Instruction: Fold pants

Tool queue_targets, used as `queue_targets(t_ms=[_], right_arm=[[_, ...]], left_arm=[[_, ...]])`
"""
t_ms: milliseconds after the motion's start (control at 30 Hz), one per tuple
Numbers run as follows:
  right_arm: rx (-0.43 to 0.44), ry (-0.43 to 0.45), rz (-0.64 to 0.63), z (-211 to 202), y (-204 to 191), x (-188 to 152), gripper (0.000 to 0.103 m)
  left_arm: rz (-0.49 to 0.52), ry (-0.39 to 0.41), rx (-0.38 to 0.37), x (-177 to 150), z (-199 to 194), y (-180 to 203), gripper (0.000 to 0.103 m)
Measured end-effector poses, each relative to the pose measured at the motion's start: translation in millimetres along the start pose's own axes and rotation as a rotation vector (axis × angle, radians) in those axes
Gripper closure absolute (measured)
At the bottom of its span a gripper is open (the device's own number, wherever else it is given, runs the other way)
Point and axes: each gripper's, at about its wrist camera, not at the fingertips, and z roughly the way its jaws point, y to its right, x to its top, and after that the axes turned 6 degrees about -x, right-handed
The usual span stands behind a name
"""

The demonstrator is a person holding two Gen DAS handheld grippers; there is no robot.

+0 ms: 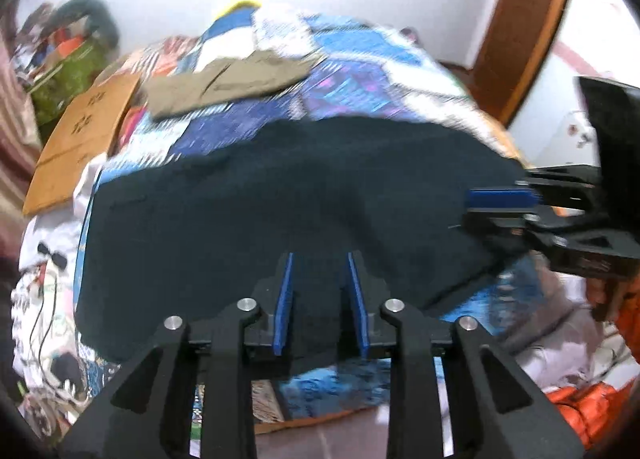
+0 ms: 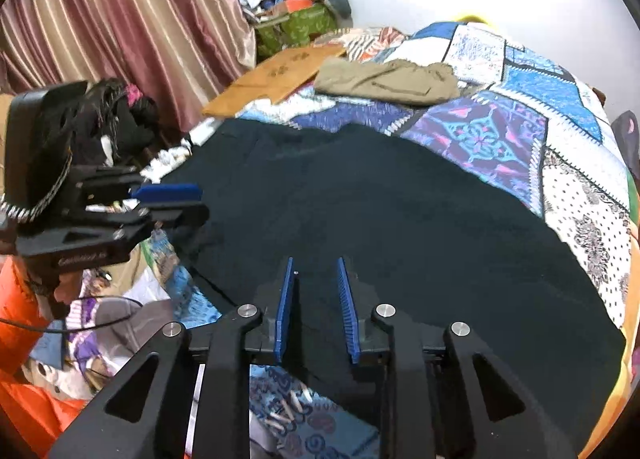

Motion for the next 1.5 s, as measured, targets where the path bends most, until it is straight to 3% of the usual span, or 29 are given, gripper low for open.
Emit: queue_targets(t_ms=[100,200,367,467,533,733,900,1200,1367,1500], right_arm=[[-0.005,-0.055,-0.006,11,2,-11,0.082],[0.013,-0.048,0.025,4,11,-24,0.082],[-0.022,-0.032,0.119,-22,31,-40,0.083],[-0.101,-0.002,0.185,-46,51,-52,0.077],[-0.165,0.022,0.241,-64,68,-62,0.065],[-0.335,0.063,0.403,-116,106,-102,0.055],[-0.38,0.073,0.531,-132,124,-134,0.049],[-0.288,0.077,0.76,-125,148,-181,0.049],[-0.177,0.096,0.924,-110,169,-204,0.049],[-0.142,0.09,1.003,-99,180,-218,0.049]], left_arm=[[-0.029,-0.066,0.035,-12,25,-14,0.075],[-0.09,-0.037,0.028,-23,27,-29,0.058],[-0.113,-0.049,0.032,-22,19,-36,0.058],[-0.085,-0.016,0.04,-11,7,-28,0.058],[-0.075,0.011,0.027,-1,-2,-20,0.058],[0.012,0.056,-0.026,37,-2,22,0.057],[0.111,0.03,-0.077,59,22,73,0.053],[0.26,-0.092,-0.161,59,80,156,0.053],[0.345,-0.106,-0.118,53,97,184,0.052],[0.344,-0.114,-0.122,55,101,190,0.05]])
